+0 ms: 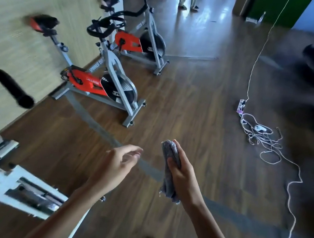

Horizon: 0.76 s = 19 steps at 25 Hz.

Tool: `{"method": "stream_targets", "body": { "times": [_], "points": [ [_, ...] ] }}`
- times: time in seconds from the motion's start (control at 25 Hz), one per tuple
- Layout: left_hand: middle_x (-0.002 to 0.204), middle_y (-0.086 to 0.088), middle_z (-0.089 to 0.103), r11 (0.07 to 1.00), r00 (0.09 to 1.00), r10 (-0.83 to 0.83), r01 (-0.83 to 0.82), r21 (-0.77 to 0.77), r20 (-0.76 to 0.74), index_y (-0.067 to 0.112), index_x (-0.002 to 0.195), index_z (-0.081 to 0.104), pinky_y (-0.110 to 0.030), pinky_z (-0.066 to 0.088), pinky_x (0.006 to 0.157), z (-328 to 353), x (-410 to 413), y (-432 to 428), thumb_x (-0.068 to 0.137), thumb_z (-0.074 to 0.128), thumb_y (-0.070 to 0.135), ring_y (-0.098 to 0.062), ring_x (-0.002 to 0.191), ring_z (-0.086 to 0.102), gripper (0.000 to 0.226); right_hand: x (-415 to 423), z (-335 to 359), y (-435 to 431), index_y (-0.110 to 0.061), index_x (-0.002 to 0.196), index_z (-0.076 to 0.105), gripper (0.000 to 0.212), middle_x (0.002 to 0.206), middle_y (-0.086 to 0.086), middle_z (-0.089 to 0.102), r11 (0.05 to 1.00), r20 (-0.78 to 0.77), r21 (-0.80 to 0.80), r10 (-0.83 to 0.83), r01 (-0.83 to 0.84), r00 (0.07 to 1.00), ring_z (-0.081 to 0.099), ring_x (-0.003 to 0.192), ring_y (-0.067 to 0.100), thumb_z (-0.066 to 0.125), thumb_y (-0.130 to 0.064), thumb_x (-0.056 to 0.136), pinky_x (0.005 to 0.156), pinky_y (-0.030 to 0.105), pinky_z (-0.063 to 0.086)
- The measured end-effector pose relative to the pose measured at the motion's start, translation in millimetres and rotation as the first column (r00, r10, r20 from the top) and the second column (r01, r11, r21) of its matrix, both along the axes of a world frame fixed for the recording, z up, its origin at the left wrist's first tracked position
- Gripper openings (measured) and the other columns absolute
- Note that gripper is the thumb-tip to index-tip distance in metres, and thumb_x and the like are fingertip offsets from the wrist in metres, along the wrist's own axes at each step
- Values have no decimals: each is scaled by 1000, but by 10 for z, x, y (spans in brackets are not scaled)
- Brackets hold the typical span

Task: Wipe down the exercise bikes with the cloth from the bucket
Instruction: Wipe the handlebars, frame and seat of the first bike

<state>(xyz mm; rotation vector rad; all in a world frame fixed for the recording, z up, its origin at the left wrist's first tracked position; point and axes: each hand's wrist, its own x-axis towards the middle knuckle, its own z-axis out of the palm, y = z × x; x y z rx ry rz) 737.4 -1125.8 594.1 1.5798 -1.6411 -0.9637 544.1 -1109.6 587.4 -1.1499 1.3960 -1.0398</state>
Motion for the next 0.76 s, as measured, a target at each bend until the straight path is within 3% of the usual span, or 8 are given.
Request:
{"method": "stream_targets", "body": {
  "times": [0.12,0.24,0.28,0.36,0.44,0.52,0.64,0.76],
  "points": [
    [95,17,75,999,999,38,-38,0,-15,28,102,75,-35,57,91,8,-348,-648,89,64,18,2,91,70,19,-316,-16,-687,-35,147,38,48,116,-28,64,1000,-20,-17,19,-20,1000,66,82,1,46,-14,105,67,16,54],
    [96,15,76,997,997,71,-70,25,-38,26,102,74,-37,56,93,-85,-520,-1224,86,60,22,0,93,70,21,-427,-89,-1349,-42,146,36,48,115,-7,69,997,-22,23,77,-76,997,68,69,9,45,-18,105,56,25,55],
    [96,14,76,997,996,77,-76,28,-40,25,103,74,-38,56,93,-134,-548,-1412,86,60,22,-1,93,70,22,-428,-146,-1566,-42,146,36,48,119,-7,68,996,-26,19,90,-89,996,71,80,10,46,-19,105,65,30,58],
    [96,12,76,994,994,106,-106,13,-34,21,104,74,-38,57,91,-249,-558,-1824,86,60,23,-2,93,71,24,-392,-298,-2029,-33,149,38,48,142,-9,56,993,-63,-23,113,-115,992,57,125,5,47,-17,105,106,31,47],
    [96,13,75,989,988,149,-150,-13,-29,21,105,75,-38,58,89,-307,-497,-2175,84,59,27,-2,91,70,27,-298,-403,-2454,-23,151,39,49,149,-10,48,987,-56,-53,146,-149,988,41,138,-1,48,-13,104,119,25,31],
    [96,12,75,981,982,190,-190,-23,-19,21,106,75,-36,58,88,-281,-364,-2453,87,60,25,-1,91,70,24,-140,-384,-2818,-20,150,40,48,144,-15,50,980,-36,-65,187,-189,982,43,132,-9,48,-10,104,115,18,32],
    [96,10,75,964,964,264,-263,-35,16,20,107,74,-27,57,85,-78,-74,-2739,93,62,13,1,89,69,19,182,-197,-3228,-22,147,40,47,123,-30,55,957,-16,-76,280,-280,960,54,104,-23,47,-5,103,91,2,40],
    [99,10,75,921,922,387,-386,-46,15,22,109,74,-19,54,83,168,305,-2958,94,61,15,5,90,68,20,622,18,-3631,-27,143,42,46,112,-33,59,916,-9,-108,387,-386,922,59,93,-20,47,-4,103,82,4,44]
  ]
}}
